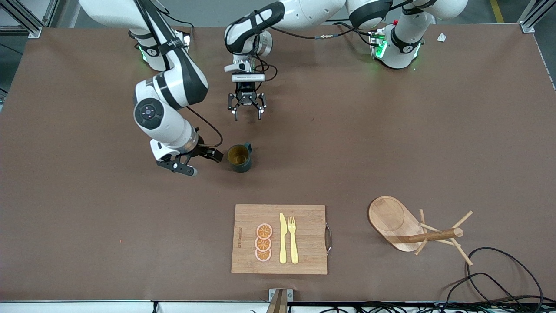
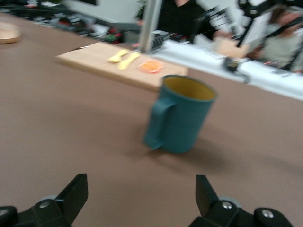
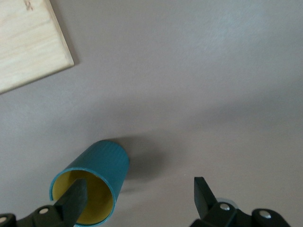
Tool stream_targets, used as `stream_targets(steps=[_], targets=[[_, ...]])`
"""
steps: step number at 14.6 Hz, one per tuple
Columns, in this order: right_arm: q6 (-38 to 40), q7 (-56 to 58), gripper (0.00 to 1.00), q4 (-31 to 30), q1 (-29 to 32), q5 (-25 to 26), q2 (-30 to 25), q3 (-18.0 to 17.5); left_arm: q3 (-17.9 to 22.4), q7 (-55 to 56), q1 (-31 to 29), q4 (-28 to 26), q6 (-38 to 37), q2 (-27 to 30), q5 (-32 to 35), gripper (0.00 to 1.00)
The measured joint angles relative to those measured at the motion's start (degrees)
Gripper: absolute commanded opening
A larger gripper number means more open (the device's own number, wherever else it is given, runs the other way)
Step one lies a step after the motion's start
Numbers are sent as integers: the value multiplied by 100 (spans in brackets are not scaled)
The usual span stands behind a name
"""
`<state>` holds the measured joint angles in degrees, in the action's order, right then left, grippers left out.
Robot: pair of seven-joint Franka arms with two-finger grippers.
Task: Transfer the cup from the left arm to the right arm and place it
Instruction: 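Grasp the mug with the right gripper while the left gripper releases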
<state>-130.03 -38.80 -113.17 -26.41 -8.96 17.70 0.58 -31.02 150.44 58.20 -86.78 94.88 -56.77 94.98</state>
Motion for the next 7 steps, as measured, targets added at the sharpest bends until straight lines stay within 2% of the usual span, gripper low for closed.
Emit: stream_targets(steps=[3,7], targets=[[-225,-279,99,-39,-199,0,167,0,-228,-117,-3,-12,-363,261,-974,100],[-539,-441,84,-46,-437,0,442,1,-357,-435,-83,-98,-904,823,-2338,100]])
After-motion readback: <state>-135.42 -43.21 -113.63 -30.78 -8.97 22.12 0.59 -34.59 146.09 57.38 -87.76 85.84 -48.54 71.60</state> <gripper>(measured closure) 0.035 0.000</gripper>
